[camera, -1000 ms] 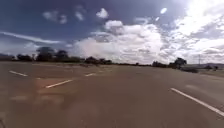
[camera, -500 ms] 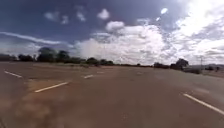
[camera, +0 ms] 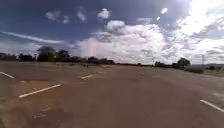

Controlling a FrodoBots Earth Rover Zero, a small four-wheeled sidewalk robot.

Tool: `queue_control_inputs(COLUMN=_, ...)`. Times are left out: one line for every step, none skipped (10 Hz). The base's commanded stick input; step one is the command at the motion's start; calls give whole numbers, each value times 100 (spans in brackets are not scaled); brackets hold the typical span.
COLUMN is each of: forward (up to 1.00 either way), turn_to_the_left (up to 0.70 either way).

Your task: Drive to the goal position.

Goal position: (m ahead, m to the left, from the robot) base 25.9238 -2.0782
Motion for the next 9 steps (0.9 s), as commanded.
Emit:
queue_control_inputs(forward=100, turn_to_the_left=0)
queue_control_inputs(forward=100, turn_to_the_left=0)
queue_control_inputs(forward=100, turn_to_the_left=0)
queue_control_inputs(forward=100, turn_to_the_left=0)
queue_control_inputs(forward=100, turn_to_the_left=0)
queue_control_inputs(forward=100, turn_to_the_left=0)
queue_control_inputs(forward=100, turn_to_the_left=0)
queue_control_inputs(forward=100, turn_to_the_left=0)
queue_control_inputs(forward=100, turn_to_the_left=0)
